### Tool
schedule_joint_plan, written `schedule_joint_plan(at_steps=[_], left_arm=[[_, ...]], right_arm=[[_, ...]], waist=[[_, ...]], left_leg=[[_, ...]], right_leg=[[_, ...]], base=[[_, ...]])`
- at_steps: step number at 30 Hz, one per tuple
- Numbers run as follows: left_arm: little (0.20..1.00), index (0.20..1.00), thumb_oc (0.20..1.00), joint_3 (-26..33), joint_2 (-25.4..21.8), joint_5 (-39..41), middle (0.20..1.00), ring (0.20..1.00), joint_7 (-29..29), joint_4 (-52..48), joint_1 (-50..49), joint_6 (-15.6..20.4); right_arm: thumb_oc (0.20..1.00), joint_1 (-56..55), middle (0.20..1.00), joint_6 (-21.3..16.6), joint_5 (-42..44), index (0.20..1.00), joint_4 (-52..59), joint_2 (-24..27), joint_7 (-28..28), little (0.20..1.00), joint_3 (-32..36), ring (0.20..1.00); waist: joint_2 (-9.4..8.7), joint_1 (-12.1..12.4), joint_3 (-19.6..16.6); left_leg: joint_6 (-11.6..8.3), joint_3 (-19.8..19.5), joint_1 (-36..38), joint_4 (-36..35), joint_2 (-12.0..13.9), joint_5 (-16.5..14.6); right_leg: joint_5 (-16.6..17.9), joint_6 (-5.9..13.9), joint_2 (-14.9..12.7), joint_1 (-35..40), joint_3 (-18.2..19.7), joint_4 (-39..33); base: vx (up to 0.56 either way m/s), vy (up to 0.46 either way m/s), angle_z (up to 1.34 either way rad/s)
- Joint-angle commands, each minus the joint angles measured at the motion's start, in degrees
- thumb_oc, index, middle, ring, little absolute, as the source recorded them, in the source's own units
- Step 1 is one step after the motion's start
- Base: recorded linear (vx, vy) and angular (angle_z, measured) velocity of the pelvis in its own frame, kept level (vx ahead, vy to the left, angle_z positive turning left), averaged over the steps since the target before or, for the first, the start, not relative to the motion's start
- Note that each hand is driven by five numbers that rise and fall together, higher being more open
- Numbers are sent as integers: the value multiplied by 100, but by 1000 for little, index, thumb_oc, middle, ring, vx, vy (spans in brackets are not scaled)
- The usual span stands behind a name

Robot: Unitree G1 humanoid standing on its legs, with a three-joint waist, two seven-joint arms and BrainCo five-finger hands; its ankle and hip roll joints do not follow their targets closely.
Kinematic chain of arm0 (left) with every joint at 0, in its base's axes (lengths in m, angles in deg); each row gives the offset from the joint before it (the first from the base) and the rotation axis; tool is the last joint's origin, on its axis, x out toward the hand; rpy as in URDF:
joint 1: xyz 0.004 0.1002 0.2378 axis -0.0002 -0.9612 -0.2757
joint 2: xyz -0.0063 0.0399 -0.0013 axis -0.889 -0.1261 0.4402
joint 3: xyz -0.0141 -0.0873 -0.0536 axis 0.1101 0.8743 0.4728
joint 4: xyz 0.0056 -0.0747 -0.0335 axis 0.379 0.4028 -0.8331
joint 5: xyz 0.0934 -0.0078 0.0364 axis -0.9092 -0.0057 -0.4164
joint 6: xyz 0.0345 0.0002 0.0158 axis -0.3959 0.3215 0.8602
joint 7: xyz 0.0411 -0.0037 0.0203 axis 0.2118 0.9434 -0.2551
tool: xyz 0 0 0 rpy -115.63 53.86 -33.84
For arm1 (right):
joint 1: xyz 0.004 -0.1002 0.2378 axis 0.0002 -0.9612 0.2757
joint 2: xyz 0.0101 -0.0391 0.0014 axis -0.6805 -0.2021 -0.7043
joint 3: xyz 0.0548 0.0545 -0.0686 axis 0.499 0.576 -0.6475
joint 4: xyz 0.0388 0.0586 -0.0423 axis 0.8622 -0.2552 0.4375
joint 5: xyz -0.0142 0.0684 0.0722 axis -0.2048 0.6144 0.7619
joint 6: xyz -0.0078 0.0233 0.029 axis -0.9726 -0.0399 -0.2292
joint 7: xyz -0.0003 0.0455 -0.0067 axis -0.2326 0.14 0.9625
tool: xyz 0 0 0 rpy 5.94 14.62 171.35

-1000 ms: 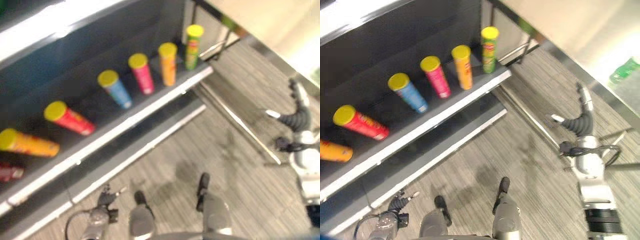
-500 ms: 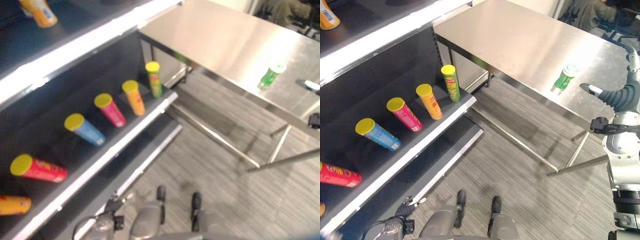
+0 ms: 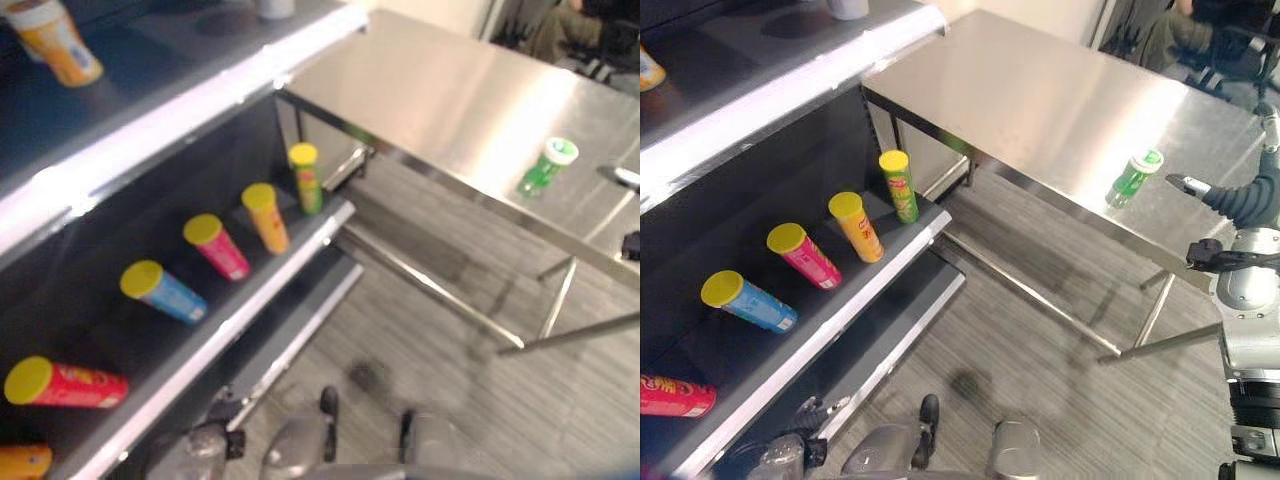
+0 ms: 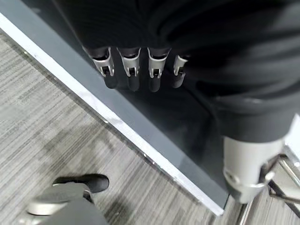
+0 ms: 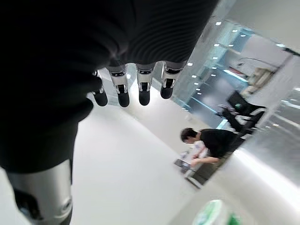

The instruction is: Put the goods on the table back onto the shelves and tidy them up.

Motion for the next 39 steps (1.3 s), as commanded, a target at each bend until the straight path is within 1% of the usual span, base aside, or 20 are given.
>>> schedule_joint_plan(at_steps=[1, 2, 4, 5, 7, 8, 9, 10, 11, 12, 13, 14, 15, 18, 21, 22, 25, 31, 34, 39], left_arm=[[1000, 1000, 1000, -140, -329, -180, 1000, 1000, 7, -118, -29, 197], [1000, 1000, 1000, -85, -365, -158, 1000, 1000, 36, -69, -19, 201], [1000, 1000, 1000, -89, -384, -161, 1000, 1000, 21, -34, 1, 220], [1000, 1000, 1000, -96, -397, -171, 1000, 1000, 20, -46, -21, 216], [1000, 1000, 1000, -69, -394, -138, 1000, 1000, -14, -70, -91, 212], [1000, 1000, 1000, -60, -340, -104, 1000, 1000, -39, -36, -167, 205], [1000, 1000, 1000, -61, -339, -104, 1000, 1000, -39, -38, -172, 205], [1000, 1000, 1000, -58, -317, -84, 1000, 1000, -58, -46, -208, 213], [1000, 1000, 1000, -54, -263, -48, 1000, 1000, -51, -36, -222, 192], [1000, 1000, 1000, -59, -264, -48, 1000, 1000, -51, -37, -224, 191], [1000, 1000, 1000, -72, -242, -34, 1000, 1000, -53, -98, -227, 185], [1000, 1000, 1000, -82, -218, -51, 1000, 1000, -66, -154, -233, 175], [1000, 1000, 1000, -79, -194, -109, 1000, 1000, -145, -193, -256, 165], [1000, 1000, 1000, -88, -182, -182, 1000, 1000, -184, -179, -266, 177], [1000, 1000, 1000, -120, -189, -259, 1000, 1000, -232, -85, -251, 193], [1000, 1000, 1000, -113, -220, -280, 1000, 1000, -255, -50, -266, 203], [1000, 1000, 1000, -56, -241, -237, 1000, 1000, -274, 5, -318, 218], [1000, 1000, 1000, -47, -206, -217, 1000, 1000, -266, 91, -399, 242], [1000, 1000, 1000, -63, -197, -184, 1000, 1000, -249, 65, -404, 251], [1000, 1000, 1000, -77, -196, -134, 1000, 1000, -212, 85, -406, 264]], right_arm=[[1000, 177, 1000, -187, 323, 1000, -274, 356, -47, 1000, 302, 1000], [1000, 66, 1000, -176, 464, 1000, -329, 324, 32, 1000, 323, 1000], [1000, -23, 1000, -157, 545, 1000, -409, 344, 155, 1000, 319, 1000], [1000, -63, 1000, -159, 633, 1000, -427, 332, 248, 1000, 291, 1000], [1000, -222, 1000, -124, 681, 1000, -428, 374, 392, 1000, 313, 1000], [1000, -316, 1000, -133, 782, 1000, -440, 342, 536, 1000, 278, 1000], [1000, -320, 1000, -133, 784, 1000, -439, 344, 539, 1000, 278, 1000], [1000, -374, 1000, -137, 820, 1000, -445, 342, 608, 1000, 265, 1000], [1000, -519, 1000, -152, 972, 1000, -406, 264, 708, 1000, 291, 1000], [1000, -532, 1000, -150, 974, 1000, -399, 263, 711, 1000, 301, 1000], [1000, -587, 1000, -148, 1013, 1000, -403, 249, 721, 1000, 322, 1000], [1000, -667, 1000, -139, 1039, 1000, -395, 210, 737, 1000, 353, 1000], [1000, -756, 1000, -119, 1070, 1000, -354, 155, 878, 1000, 376, 1000], [1000, -752, 1000, -141, 1127, 1000, -382, 165, 965, 1000, 350, 1000], [1000, -736, 1000, -161, 1282, 1000, -454, 245, 1217, 1000, 257, 1000], [1000, -754, 1000, -146, 1337, 1000, -446, 328, 1422, 1000, 124, 1000], [1000, -740, 1000, -127, 1283, 1000, -461, 502, 1652, 1000, -159, 1000], [1000, -579, 1000, -76, 1115, 1000, -788, 577, 1717, 1000, -504, 1000], [1000, -440, 1000, -19, 899, 1000, -952, 667, 1698, 1000, -731, 1000], [1000, -334, 1000, 49, 815, 1000, -1113, 805, 1773, 1000, -983, 1000]], waist=[[-227, -163, -126], [-287, -196, -83], [-421, -181, -108], [-471, -179, -128], [-471, -202, -232], [-442, -220, -318], [-433, -230, -323], [-412, -239, -349], [-400, -293, -354], [-397, -302, -358], [-406, -344, -352], [-397, -385, -323], [-327, -458, -339], [-257, -432, -371], [-192, -454, -454], [-174, -456, -473], [-172, -427, -448], [-144, -378, -445], [-133, -341, -429], [-109, -298, -409]], left_leg=[[-802, -553, 564, 125, 60, -1031], [-873, -717, 710, 116, 110, -1118], [-947, -791, 730, 137, 108, -1195], [-1006, -851, 744, 122, 176, -1177], [-1149, -963, 803, 34, 470, -1144], [-1260, -1040, 809, 23, 742, -1087], [-1267, -1052, 809, 19, 754, -1090], [-1315, -1077, 785, 51, 856, -1061], [-1356, -919, 641, 201, 992, -966], [-1358, -934, 629, 216, 991, -973], [-1367, -676, 529, 312, 1059, -908], [-1344, -259, 445, 373, 1141, -869], [-1325, 347, 471, 200, 1277, -784], [-1359, 440, 531, -9, 1277, -681], [-1402, 494, 563, -317, 1275, -534], [-1414, 499, 581, -387, 1269, -515], [-1423, 487, 616, -379, 1243, -532], [-1425, 475, 695, -515, 1239, -496], [-1431, 440, 685, -550, 1229, -468], [-1464, 394, 664, -599, 1232, -409]], right_leg=[[629, 311, 250, -259, 288, -726], [775, 397, 380, -315, 454, -980], [826, 359, 320, -135, 463, -1172], [858, 338, 339, -110, 479, -1078], [805, 283, 453, -88, 492, -970], [708, 204, 548, 6, 378, -936], [701, 198, 557, 9, 364, -933], [621, 151, 608, 55, 292, -913], [466, 60, 631, 155, 111, -861], [458, 59, 630, 155, 97, -856], [389, 34, 583, 213, -8, -838], [317, 10, 534, 292, -143, -823], [242, -31, 544, 377, -282, -811], [230, -38, 575, 404, -288, -807], [216, -17, 549, 404, -380, -804], [201, -12, 524, 381, -397, -748], [207, -7, 468, 389, -404, -681], [218, 22, 405, 440, -450, -690], [225, 27, 389, 451, -478, -706], [217, 19, 364, 479, -552, -744]], base=[[297, -344, 43], [262, -365, 62], [170, -348, 73], [122, -328, 83], [156, -391, 72], [127, -329, 40], [110, -302, 48], [71, -236, 62], [68, -232, 60], [38, -170, 51], [-3, -68, 46], [-6, -109, 65], [-3, -86, 78], [7, -21, 48], [22, 1, 31], [29, 14, 45], [9, 7, 9], [2, 1, 1], [3, 0, 1], [4, -7, 6]])
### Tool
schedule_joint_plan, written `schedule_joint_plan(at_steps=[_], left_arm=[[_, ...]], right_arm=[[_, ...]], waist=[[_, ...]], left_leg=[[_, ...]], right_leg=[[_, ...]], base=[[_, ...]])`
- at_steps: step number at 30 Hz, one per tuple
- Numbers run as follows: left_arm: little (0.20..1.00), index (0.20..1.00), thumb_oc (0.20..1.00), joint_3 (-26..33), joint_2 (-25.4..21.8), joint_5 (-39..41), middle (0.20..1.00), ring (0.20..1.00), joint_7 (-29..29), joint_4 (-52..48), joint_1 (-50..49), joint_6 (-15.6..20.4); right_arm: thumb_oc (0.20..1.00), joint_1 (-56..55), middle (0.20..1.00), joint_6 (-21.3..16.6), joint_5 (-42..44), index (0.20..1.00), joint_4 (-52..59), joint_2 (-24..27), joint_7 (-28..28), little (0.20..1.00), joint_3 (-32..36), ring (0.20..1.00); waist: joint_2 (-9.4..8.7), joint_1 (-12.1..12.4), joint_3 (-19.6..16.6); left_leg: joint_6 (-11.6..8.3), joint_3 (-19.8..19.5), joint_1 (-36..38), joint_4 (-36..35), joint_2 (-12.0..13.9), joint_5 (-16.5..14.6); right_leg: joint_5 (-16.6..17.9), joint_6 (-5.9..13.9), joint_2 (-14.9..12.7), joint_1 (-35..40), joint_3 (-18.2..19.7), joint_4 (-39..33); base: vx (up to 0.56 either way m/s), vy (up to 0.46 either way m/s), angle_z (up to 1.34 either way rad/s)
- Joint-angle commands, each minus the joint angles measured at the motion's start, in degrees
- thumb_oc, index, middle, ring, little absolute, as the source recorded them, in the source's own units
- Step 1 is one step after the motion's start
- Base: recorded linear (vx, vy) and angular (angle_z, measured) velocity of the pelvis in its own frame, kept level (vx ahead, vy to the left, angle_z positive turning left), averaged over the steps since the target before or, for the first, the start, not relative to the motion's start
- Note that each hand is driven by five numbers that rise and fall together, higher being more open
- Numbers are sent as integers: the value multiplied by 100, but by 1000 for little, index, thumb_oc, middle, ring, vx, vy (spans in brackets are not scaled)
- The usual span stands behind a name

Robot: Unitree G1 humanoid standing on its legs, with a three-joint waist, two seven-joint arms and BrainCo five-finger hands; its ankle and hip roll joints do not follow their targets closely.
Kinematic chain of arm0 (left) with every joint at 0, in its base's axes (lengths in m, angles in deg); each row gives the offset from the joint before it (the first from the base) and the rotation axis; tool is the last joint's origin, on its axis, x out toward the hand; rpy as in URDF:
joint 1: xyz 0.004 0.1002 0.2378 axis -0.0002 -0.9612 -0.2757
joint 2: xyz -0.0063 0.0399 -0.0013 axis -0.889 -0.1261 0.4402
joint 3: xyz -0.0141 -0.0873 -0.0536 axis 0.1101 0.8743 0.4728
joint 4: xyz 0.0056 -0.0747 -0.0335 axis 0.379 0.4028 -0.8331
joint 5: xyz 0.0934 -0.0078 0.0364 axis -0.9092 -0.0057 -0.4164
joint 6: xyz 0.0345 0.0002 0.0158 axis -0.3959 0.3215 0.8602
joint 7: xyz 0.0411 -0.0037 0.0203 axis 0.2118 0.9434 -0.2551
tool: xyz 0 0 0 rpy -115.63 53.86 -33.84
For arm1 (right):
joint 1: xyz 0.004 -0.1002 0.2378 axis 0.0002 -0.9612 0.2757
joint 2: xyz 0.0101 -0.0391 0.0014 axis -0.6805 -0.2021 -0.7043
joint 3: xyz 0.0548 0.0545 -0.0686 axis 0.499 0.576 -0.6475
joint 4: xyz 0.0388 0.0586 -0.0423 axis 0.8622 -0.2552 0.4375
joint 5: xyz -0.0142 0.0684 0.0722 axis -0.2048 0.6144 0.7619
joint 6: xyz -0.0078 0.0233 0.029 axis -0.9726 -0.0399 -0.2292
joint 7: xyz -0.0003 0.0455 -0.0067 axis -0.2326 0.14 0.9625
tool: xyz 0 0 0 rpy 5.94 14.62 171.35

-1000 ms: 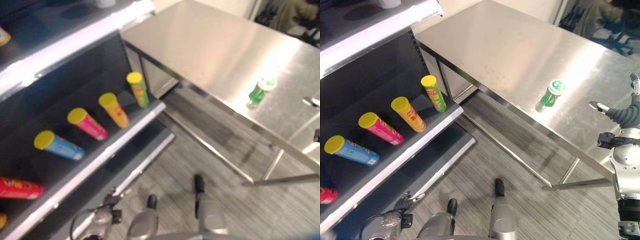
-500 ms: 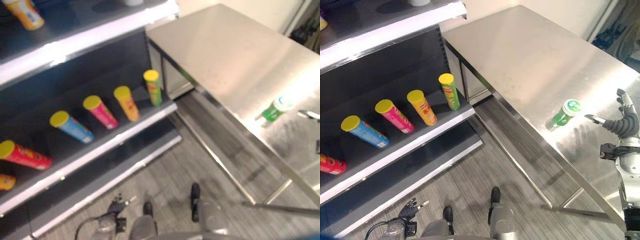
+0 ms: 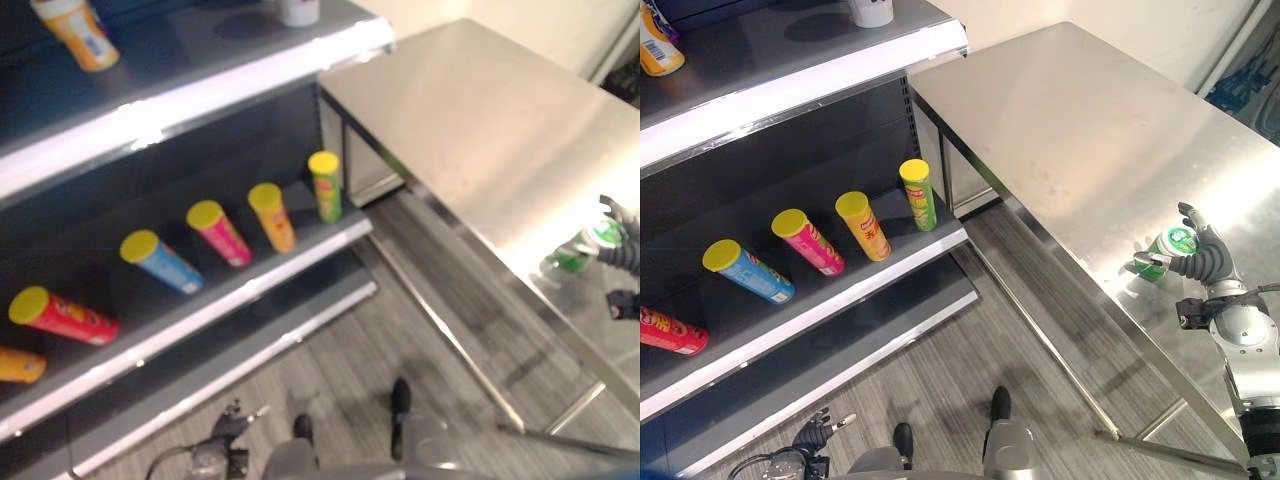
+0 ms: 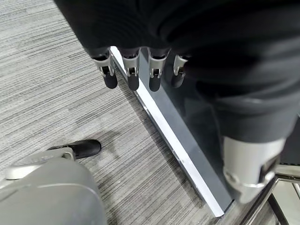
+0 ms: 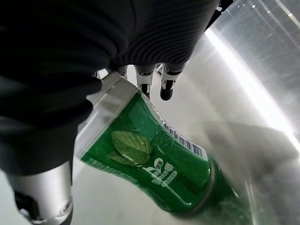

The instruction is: Put the goods on the table back onto the shelves and tidy them up.

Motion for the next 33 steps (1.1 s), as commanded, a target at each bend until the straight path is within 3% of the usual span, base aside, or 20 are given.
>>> schedule_joint_plan(at_steps=[1, 2, 3, 12, 17, 21, 26, 33], left_arm=[[1000, 1000, 1000, 32, -321, 93, 1000, 1000, 63, 43, 86, 177], [1000, 1000, 1000, 32, -323, 96, 1000, 1000, 63, 49, 97, 180], [1000, 1000, 1000, 27, -317, 97, 1000, 1000, 62, 62, 88, 178], [1000, 1000, 1000, 63, -274, 154, 1000, 1000, 120, 66, 153, 177], [1000, 1000, 1000, 144, -276, 210, 1000, 1000, 175, -5, 190, 216], [1000, 1000, 1000, 137, -261, 188, 1000, 1000, 179, 7, 207, 244], [1000, 1000, 1000, 80, -332, 280, 1000, 1000, 159, 115, 198, 255], [1000, 1000, 1000, -21, -420, 522, 1000, 1000, 211, 218, 148, 315]], right_arm=[[614, 450, 614, -80, -96, 614, -141, 423, 57, 614, -258, 614], [341, 454, 341, -55, -97, 341, -150, 479, 106, 341, -297, 341], [200, 375, 200, -26, -71, 200, -122, 539, 174, 200, -313, 200], [200, 382, 200, -69, -131, 200, 192, 608, 64, 200, -171, 200], [200, 714, 200, -499, 156, 200, 1369, 570, -242, 200, 320, 200], [200, 1272, 200, -793, 453, 200, 2012, 512, -275, 200, 234, 200], [200, 3058, 200, -1022, 1199, 200, 2664, 343, -4, 200, -915, 200], [200, 5660, 200, -995, 1314, 200, 2010, 286, -40, 200, -2900, 200]], waist=[[-237, 147, -96], [-238, 154, -95], [-242, 154, -99], [-253, 134, -99], [-273, 141, -149], [-283, 191, -194], [-315, 442, -353], [-356, 802, -477]], left_leg=[[-344, -52, -220, 186, 293, -295], [-355, -61, -228, 181, 299, -284], [-365, -69, -234, 173, 305, -274], [-379, -62, -214, 159, 335, -273], [-356, -46, -177, 184, 348, -321], [-340, -43, -155, 218, 339, -358], [-346, -96, -126, 271, 315, -402], [-370, -334, -170, 261, 219, -381]], right_leg=[[-1212, 450, -324, 112, 106, 521], [-1216, 449, -326, 118, 91, 513], [-1217, 444, -327, 131, 67, 507], [-1226, 444, -327, 163, 55, 502], [-1237, 461, -341, 191, 79, 526], [-1243, 468, -348, 219, 92, 524], [-1253, 462, -390, 376, -5, 474], [-1239, 450, -490, 601, -249, 374]], base=[[0, -16, 16], [7, -25, 11], [11, -25, 5], [0, 0, 0], [0, 0, 0], [0, 0, 0], [7, -4, 3], [20, -5, 23]])
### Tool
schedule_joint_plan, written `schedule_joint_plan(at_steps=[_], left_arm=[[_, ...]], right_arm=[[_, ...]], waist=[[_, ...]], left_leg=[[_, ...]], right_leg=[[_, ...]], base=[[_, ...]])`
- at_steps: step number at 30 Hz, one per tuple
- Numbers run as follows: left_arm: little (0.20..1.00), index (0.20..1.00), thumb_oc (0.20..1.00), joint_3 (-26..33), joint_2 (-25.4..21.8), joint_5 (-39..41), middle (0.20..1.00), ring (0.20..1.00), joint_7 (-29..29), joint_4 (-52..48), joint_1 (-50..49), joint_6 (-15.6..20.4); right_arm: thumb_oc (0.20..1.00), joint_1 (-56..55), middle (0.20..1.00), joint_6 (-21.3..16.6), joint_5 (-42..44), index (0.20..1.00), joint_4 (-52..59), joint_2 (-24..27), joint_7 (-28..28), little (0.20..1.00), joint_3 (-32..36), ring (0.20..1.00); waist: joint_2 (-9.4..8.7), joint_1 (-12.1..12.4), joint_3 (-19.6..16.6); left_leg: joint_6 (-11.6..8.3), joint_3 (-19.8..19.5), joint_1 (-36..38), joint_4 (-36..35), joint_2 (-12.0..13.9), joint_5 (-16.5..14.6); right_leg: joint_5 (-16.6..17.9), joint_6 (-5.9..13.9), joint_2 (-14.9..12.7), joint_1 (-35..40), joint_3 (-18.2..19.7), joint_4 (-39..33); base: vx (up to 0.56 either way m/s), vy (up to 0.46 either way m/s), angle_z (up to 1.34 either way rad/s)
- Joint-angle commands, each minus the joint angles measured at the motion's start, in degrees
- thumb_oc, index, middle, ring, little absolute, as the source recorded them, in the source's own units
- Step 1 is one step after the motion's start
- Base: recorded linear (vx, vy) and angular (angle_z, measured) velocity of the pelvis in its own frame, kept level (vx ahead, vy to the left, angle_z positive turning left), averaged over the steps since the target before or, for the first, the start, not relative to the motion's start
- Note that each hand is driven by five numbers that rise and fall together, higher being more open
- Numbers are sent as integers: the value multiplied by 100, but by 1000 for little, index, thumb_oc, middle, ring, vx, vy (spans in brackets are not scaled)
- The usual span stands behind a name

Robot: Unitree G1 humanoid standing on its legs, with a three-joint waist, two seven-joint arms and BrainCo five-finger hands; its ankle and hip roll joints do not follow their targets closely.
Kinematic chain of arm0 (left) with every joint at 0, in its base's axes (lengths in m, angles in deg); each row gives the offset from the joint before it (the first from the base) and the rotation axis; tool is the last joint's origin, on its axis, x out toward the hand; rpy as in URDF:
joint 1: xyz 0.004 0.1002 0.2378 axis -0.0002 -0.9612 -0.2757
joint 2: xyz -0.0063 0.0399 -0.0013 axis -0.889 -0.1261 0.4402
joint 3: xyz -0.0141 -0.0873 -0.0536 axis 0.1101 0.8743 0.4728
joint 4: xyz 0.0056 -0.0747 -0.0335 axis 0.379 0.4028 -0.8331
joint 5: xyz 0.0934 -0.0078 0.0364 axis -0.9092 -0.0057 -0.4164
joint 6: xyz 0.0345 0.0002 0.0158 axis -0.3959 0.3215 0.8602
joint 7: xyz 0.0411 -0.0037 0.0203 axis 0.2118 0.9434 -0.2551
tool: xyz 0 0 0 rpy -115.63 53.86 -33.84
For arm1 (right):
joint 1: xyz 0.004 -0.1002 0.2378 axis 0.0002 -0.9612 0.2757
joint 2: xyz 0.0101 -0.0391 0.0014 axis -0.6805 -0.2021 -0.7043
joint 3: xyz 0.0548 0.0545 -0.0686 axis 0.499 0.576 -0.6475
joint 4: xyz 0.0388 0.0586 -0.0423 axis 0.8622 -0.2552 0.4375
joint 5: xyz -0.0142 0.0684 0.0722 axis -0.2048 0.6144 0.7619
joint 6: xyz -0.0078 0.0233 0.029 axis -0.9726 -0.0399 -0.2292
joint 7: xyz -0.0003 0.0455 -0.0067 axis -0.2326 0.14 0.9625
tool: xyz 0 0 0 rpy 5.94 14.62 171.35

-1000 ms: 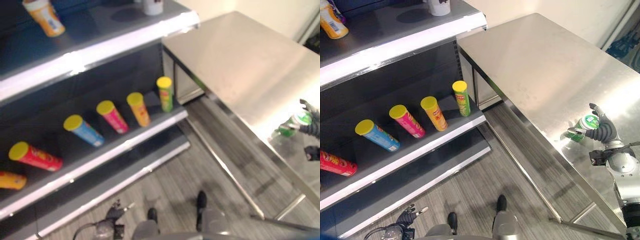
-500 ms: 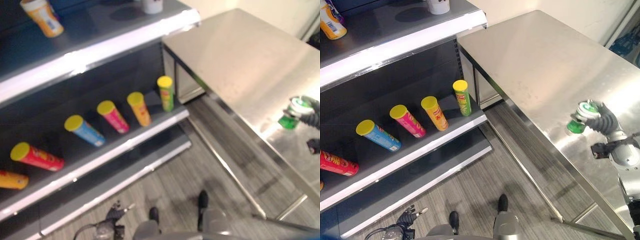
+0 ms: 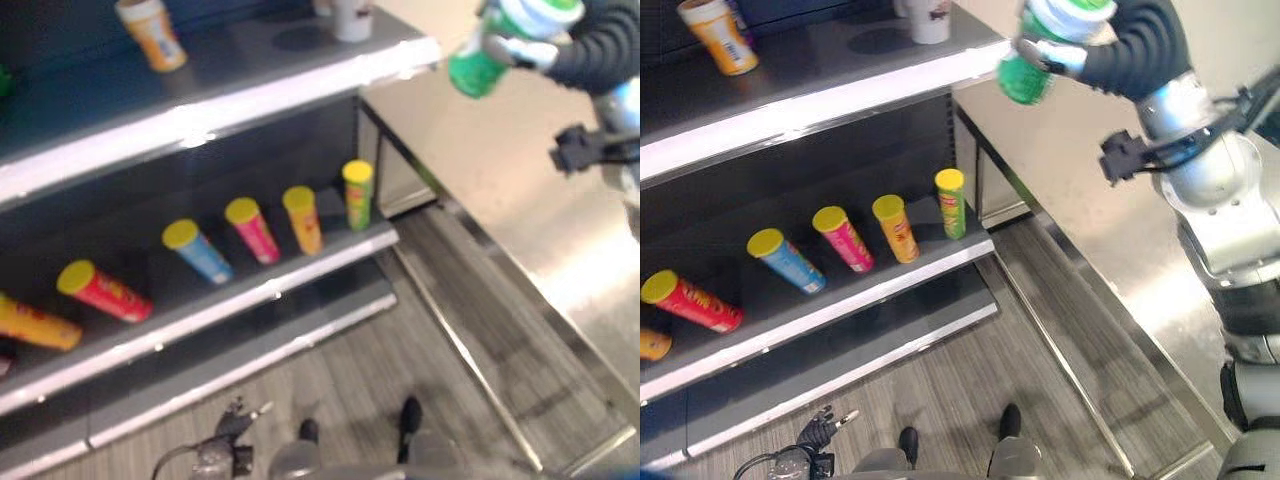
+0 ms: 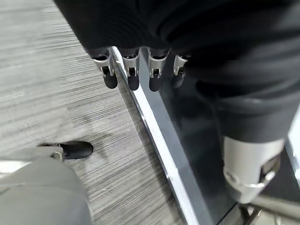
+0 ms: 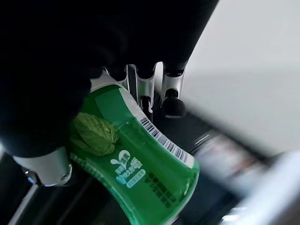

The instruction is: Put the goods on the table back onto the shelves and tidy them up.

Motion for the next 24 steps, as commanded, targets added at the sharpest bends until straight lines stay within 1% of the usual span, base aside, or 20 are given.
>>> schedule_joint_plan(at_steps=[1, 4, 10, 13, 14, 18, 22, 23, 24], left_arm=[[1000, 1000, 1000, -39, -534, 304, 1000, 1000, 91, 110, 62, 171], [1000, 1000, 1000, -103, -532, 453, 1000, 1000, 107, 75, -18, 205], [1000, 1000, 1000, -231, -566, 551, 1000, 1000, 89, 294, -72, 222], [1000, 1000, 1000, -290, -572, 574, 1000, 1000, 106, 387, -36, 242], [1000, 1000, 1000, -313, -571, 586, 1000, 1000, 112, 395, -8, 251], [1000, 1000, 1000, -464, -559, 579, 1000, 1000, 124, 452, 67, 245], [1000, 1000, 1000, -565, -566, 562, 1000, 1000, 127, 450, 134, 242], [1000, 1000, 1000, -564, -565, 562, 1000, 1000, 127, 450, 134, 242], [1000, 1000, 1000, -595, -565, 590, 1000, 1000, 137, 466, 155, 233]], right_arm=[[200, 699, 200, -197, 251, 200, -534, -137, -142, 200, -427, 200], [200, 1481, 200, -164, 333, 200, -1267, -312, -163, 200, -978, 200], [200, 2117, 200, 13, 444, 200, -2728, -876, -95, 200, -1463, 200], [200, 2245, 200, 151, 396, 200, -3479, -1200, -61, 200, -1568, 200], [200, 2254, 200, 188, 361, 200, -3675, -1225, -65, 200, -1592, 200], [200, 2224, 200, 374, 200, 200, -4489, -1547, -123, 200, -1494, 200], [200, 2283, 200, 528, -166, 200, -5023, -1786, -133, 200, -1545, 200], [200, 2286, 200, 527, -166, 200, -5026, -1787, -133, 200, -1547, 200], [200, 2232, 200, 570, -171, 200, -5161, -1872, -152, 200, -1480, 200]], waist=[[-408, 257, -407], [-389, 434, -440], [-380, 835, -515], [-363, 1013, -545], [-358, 1048, -559], [-323, 1239, -577], [-318, 1387, -607], [-318, 1384, -606], [-321, 1439, -607]], left_leg=[[-345, -2, -390, 467, 205, -464], [-359, -175, -439, 469, 131, -444], [-379, -549, -559, 485, -15, -410], [-390, -708, -607, 476, -78, -383], [-394, -759, -624, 470, -93, -375], [-417, -915, -684, 455, -145, -355], [-415, -1020, -739, 462, -201, -344], [-415, -1022, -740, 462, -202, -344], [-418, -1079, -785, 473, -228, -332]], right_leg=[[-1296, 360, -527, 16, 153, 842], [-1294, 364, -614, 127, -77, 855], [-1298, 381, -727, 341, -522, 835], [-1308, 390, -764, 462, -736, 822], [-1314, 391, -776, 486, -795, 816], [-1352, 390, -815, 575, -1011, 845], [-1360, 401, -853, 630, -1156, 863], [-1360, 401, -854, 631, -1159, 863], [-1368, 404, -865, 644, -1232, 879]], base=[[33, -13, 33], [30, -11, 38], [32, -21, 41], [40, -10, 41], [37, -5, 41], [36, -3, 35], [31, 9, 21], [26, 13, 21], [27, 13, 17]])
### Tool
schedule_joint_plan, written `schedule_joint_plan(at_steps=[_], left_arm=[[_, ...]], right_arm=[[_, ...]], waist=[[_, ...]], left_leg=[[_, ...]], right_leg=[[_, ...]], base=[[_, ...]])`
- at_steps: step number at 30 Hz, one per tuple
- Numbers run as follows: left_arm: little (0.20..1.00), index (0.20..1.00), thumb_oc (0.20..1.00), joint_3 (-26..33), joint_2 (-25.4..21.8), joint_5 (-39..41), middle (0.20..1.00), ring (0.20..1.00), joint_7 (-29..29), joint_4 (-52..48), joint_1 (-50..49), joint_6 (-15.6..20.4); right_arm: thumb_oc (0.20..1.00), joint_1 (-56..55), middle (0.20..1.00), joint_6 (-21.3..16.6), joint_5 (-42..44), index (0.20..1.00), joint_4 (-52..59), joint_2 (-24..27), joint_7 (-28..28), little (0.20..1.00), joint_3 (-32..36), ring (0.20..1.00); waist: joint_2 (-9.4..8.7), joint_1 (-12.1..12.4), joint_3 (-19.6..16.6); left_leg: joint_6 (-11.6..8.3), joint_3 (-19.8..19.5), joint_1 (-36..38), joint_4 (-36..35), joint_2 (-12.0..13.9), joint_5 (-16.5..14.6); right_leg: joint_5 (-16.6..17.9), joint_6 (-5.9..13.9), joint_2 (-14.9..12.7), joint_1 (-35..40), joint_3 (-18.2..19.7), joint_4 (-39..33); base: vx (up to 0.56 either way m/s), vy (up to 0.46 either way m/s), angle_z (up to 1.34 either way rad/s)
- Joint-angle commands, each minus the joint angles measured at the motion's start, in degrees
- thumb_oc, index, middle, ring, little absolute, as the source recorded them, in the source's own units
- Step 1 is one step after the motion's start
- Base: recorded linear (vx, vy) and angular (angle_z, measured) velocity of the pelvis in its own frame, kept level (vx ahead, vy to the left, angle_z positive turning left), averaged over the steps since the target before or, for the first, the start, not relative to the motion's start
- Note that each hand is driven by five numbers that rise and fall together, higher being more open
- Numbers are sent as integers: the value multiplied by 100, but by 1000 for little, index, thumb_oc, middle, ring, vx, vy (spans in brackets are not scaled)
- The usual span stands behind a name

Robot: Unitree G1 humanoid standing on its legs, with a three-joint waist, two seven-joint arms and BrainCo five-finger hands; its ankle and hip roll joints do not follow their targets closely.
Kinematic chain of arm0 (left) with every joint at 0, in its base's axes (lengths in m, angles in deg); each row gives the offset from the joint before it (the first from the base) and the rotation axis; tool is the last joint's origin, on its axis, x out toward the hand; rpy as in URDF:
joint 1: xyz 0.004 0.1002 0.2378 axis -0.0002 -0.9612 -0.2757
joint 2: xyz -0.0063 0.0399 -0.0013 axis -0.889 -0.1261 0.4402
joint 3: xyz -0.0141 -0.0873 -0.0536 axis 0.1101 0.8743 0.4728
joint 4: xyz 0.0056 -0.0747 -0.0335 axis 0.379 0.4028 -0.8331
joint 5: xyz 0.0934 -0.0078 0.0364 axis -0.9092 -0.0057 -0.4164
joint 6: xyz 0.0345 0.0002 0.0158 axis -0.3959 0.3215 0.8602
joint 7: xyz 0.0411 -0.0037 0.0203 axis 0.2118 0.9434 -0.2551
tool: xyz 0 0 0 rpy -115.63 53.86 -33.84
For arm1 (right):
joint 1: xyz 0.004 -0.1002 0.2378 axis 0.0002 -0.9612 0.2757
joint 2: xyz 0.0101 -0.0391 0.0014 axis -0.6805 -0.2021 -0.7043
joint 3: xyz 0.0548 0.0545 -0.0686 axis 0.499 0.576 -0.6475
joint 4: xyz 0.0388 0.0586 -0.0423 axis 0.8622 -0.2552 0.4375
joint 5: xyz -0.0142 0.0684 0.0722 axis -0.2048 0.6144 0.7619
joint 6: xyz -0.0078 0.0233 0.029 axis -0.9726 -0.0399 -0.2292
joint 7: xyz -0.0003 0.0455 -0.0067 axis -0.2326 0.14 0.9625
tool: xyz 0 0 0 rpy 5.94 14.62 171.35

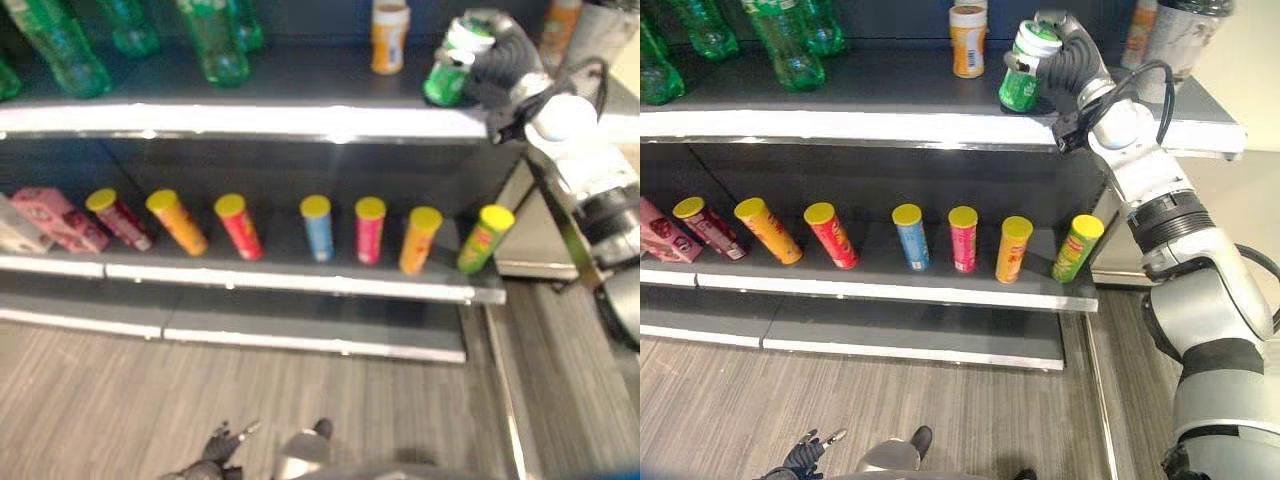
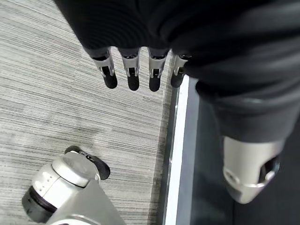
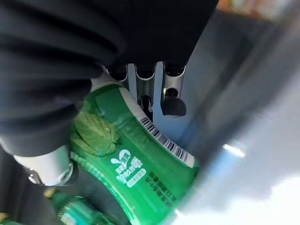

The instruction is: Put the goods on the table back onto the shelves and tidy them up.

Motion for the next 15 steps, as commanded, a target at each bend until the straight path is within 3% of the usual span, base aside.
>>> schedule_joint_plan(at_steps=[1, 10, 11, 15], left_arm=[[1000, 1000, 1000, -369, -457, 119, 1000, 1000, 47, 130, 402, 165], [1000, 1000, 1000, -417, -470, 44, 1000, 1000, 56, 237, 418, 117], [1000, 1000, 1000, -399, -478, 39, 1000, 1000, 55, 246, 411, 110], [1000, 1000, 1000, -380, -495, 35, 1000, 1000, 73, 226, 452, 117]], right_arm=[[200, 726, 200, -57, -201, 200, -425, -240, -108, 200, -191, 200], [200, 792, 200, 0, -372, 200, -536, -300, -69, 200, -276, 200], [200, 807, 200, 0, -388, 200, -475, -331, -47, 200, -321, 200], [200, 878, 200, -32, -440, 200, -236, -348, 43, 200, -550, 200]], waist=[[-356, 205, -165], [-438, 318, -181], [-456, 320, -194], [-502, 314, -182]], left_leg=[[-401, 367, -469, 432, 224, -481], [-396, 298, -513, 430, 180, -505], [-429, 334, -444, 423, 246, -626], [-384, 324, -522, 445, 188, -516]], right_leg=[[-1066, 187, -430, 44, 220, 796], [-1070, 216, -491, 57, 111, 865], [-1215, 233, -445, 97, 175, 889], [-1056, 233, -512, 28, 147, 866]], base=[[36, 21, 29], [31, 10, 17], [87, -50, 10], [-21, 38, 2]])
